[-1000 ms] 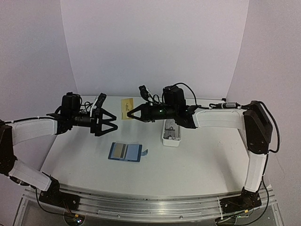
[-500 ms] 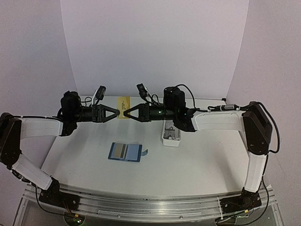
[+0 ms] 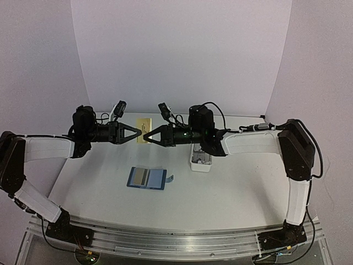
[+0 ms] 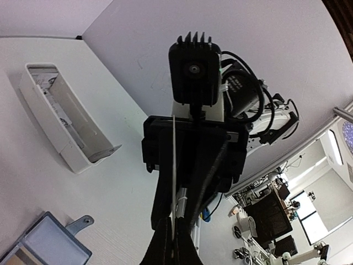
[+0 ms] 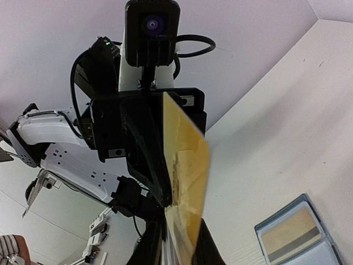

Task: Put the credit cards into the card holder
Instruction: Pick up the card holder from the center of the board.

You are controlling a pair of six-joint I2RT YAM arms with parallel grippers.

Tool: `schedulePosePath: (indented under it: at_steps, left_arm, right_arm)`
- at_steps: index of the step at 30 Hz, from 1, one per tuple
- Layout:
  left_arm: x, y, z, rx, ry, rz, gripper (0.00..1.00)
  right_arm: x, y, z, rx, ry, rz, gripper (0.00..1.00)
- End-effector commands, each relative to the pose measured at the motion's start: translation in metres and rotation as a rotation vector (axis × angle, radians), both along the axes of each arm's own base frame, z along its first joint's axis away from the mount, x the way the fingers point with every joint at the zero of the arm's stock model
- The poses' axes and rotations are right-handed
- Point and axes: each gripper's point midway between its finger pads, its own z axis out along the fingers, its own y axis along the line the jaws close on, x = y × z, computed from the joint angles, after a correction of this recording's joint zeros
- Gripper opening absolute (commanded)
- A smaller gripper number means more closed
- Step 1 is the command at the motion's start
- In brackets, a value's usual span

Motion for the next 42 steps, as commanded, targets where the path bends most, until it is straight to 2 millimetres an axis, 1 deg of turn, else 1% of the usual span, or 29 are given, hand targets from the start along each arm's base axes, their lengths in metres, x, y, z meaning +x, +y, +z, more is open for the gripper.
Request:
schedulePosePath:
  at_steps: [1, 2, 3, 4, 5, 6, 8, 9, 10, 11, 12, 13, 16, 18, 20, 25, 27, 28, 31, 32, 33, 37, 39, 40, 42]
  left_arm:
    - [0.017, 0.004, -0.030, 0.137, 0.121, 0.107, 0.00]
    - [0.020, 0.006, -0.038, 0.165, 0.138, 0.131, 0.00]
    - [0.020, 0.008, -0.053, 0.201, 0.166, 0.145, 0.00]
    - [0.019, 0.008, -0.060, 0.213, 0.179, 0.144, 0.00]
    - [0.015, 0.010, -0.074, 0.237, 0.214, 0.141, 0.00]
    - [0.012, 0.011, -0.086, 0.252, 0.248, 0.136, 0.00]
    - [0.007, 0.013, -0.104, 0.276, 0.302, 0.135, 0.00]
    - [0.005, 0.014, -0.118, 0.293, 0.336, 0.135, 0.00]
    - [0.004, 0.015, -0.124, 0.300, 0.349, 0.136, 0.00]
    - [0.002, 0.016, -0.137, 0.314, 0.377, 0.139, 0.00]
    - [-0.002, 0.017, -0.147, 0.326, 0.398, 0.137, 0.00]
    - [-0.007, 0.019, -0.162, 0.350, 0.431, 0.141, 0.00]
    - [-0.015, 0.023, -0.188, 0.400, 0.484, 0.161, 0.00]
    - [-0.013, 0.025, -0.193, 0.408, 0.480, 0.182, 0.00]
    - [-0.004, 0.026, -0.197, 0.417, 0.455, 0.219, 0.00]
    - [0.009, 0.021, -0.197, 0.428, 0.432, 0.214, 0.00]
    - [0.012, 0.018, -0.195, 0.422, 0.429, 0.198, 0.00]
    - [0.011, 0.015, -0.193, 0.410, 0.427, 0.178, 0.00]
    - [0.008, 0.005, -0.172, 0.311, 0.409, 0.106, 0.00]
    - [0.004, 0.004, -0.171, 0.292, 0.420, 0.094, 0.00]
    - [0.003, 0.001, -0.162, 0.243, 0.412, 0.075, 0.00]
    - [-0.003, -0.001, -0.149, 0.176, 0.372, 0.036, 0.00]
    - [-0.006, -0.003, -0.142, 0.151, 0.344, 0.011, 0.00]
    - [-0.008, -0.003, -0.140, 0.141, 0.339, 0.002, 0.00]
    - [-0.009, -0.003, -0.138, 0.130, 0.333, -0.005, 0.00]
  right_arm:
    - [0.008, 0.004, -0.020, -0.063, 0.078, -0.043, 0.33]
    - [0.011, 0.003, -0.029, -0.093, 0.096, -0.067, 0.40]
    - [0.017, -0.002, -0.045, -0.149, 0.126, -0.113, 0.47]
    - [0.018, -0.007, -0.059, -0.198, 0.154, -0.140, 0.53]
    - [0.024, -0.014, -0.071, -0.243, 0.173, -0.192, 0.56]
    - [0.025, -0.022, -0.087, -0.293, 0.198, -0.229, 0.57]
    - [0.026, -0.034, -0.106, -0.362, 0.229, -0.280, 0.58]
    - [0.024, -0.041, -0.120, -0.399, 0.259, -0.301, 0.57]
    - [0.023, -0.043, -0.126, -0.412, 0.275, -0.306, 0.56]
    - [0.021, -0.046, -0.137, -0.432, 0.309, -0.313, 0.54]
    - [0.019, -0.046, -0.145, -0.444, 0.330, -0.316, 0.52]
    - [0.017, -0.048, -0.157, -0.462, 0.367, -0.324, 0.50]
    - [0.011, -0.047, -0.176, -0.497, 0.383, -0.321, 0.48]
    - [0.011, -0.046, -0.182, -0.507, 0.380, -0.319, 0.48]
    - [0.012, -0.044, -0.190, -0.518, 0.380, -0.322, 0.47]
    - [0.016, -0.042, -0.197, -0.528, 0.377, -0.328, 0.47]
    - [0.018, -0.040, -0.194, -0.521, 0.367, -0.323, 0.47]
    - [0.019, -0.038, -0.190, -0.513, 0.352, -0.319, 0.47]
    - [0.027, -0.033, -0.160, -0.472, 0.251, -0.314, 0.47]
    - [0.028, -0.032, -0.154, -0.462, 0.235, -0.314, 0.46]
    - [0.028, -0.029, -0.145, -0.441, 0.218, -0.303, 0.44]
    - [0.025, -0.024, -0.135, -0.397, 0.212, -0.274, 0.45]
    - [0.024, -0.019, -0.130, -0.342, 0.212, -0.255, 0.47]
    - [0.021, -0.013, -0.123, -0.285, 0.219, -0.222, 0.47]
    - [0.014, -0.006, -0.118, -0.221, 0.248, -0.171, 0.44]
